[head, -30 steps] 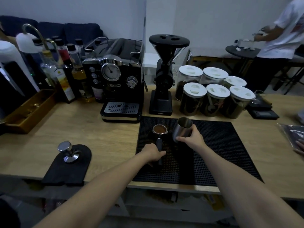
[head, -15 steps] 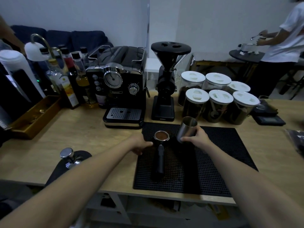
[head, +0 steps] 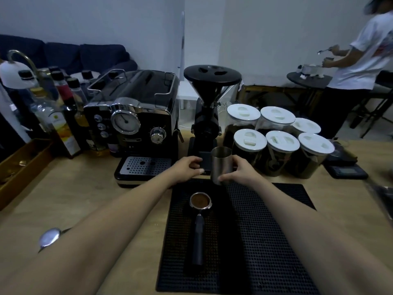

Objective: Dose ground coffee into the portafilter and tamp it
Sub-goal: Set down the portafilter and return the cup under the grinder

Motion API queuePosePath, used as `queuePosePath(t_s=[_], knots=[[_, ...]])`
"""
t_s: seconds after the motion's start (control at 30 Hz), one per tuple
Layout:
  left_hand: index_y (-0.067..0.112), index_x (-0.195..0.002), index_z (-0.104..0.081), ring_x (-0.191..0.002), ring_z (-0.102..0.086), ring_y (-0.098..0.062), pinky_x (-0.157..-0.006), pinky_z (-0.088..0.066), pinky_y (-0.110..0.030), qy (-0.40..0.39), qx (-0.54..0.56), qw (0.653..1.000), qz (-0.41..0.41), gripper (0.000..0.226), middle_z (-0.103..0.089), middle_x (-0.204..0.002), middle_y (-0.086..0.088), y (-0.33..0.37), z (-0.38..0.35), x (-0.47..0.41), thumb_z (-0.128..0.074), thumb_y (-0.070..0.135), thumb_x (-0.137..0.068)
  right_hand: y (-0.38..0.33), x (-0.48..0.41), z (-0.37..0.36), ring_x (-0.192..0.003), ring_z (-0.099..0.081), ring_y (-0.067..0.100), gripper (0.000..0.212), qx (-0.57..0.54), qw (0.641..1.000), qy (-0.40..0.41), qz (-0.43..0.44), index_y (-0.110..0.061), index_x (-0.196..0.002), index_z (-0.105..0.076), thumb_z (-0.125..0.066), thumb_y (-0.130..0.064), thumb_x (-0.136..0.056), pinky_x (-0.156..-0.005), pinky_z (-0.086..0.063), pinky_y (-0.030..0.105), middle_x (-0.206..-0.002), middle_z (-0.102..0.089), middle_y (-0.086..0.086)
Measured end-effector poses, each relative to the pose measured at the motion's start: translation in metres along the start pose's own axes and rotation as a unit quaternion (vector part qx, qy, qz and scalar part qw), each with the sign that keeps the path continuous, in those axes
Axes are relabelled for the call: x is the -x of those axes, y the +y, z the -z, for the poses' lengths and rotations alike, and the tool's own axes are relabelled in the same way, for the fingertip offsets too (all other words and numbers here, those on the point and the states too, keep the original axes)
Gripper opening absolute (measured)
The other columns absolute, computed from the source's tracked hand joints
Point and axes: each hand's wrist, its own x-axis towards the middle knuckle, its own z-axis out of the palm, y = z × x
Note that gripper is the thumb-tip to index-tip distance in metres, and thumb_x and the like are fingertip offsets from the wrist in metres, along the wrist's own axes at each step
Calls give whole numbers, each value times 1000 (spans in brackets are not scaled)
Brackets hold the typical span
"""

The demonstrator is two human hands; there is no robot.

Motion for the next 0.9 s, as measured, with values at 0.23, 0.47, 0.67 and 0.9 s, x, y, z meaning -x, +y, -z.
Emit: queuePosePath(t_s=[0.23, 0.47, 0.67, 0.9], knots=[[4, -130, -52, -114, -58, -25, -102, -45, -38, -19, 116, 993, 8, 42, -59, -128, -19, -4, -9, -40, -59, 15, -90, 4, -36, -7, -109, -58, 23, 77, 21, 999, -19, -28, -4, -131, -50, -85, -18, -63, -96, -49, 38, -121, -61, 12], [8, -133, -49, -111, -55, -20, -83, -51, -28, -31, 150, 987, 42, 40, -58, -126, -14, -11, -3, -67, -53, 17, -94, 5, -66, -13, -104, -61, 23, 70, 7, 998, -43, -49, -5, -127, -54, -83, -22, -65, -93, -51, 38, -115, -63, 12], [13, -140, -42, -126, -50, -28, -99, -47, -36, -17, 152, 987, 58, 46, -50, -138, -12, -9, 6, -74, -51, 19, -95, -4, -80, -22, -95, -60, 17, 67, -34, 997, -49, -53, -6, -127, -54, -82, -21, -68, -75, -49, 23, -108, -62, 6], [6, -137, -45, -125, -51, -29, -101, -41, -32, 40, 54, 998, 6, 48, -54, -135, -16, -7, 11, -87, -58, 13, -91, -3, -92, -37, -109, -57, 24, 73, -95, 995, -6, -42, -5, -129, -44, -82, -6, -67, -87, -49, 30, -122, -58, 13]])
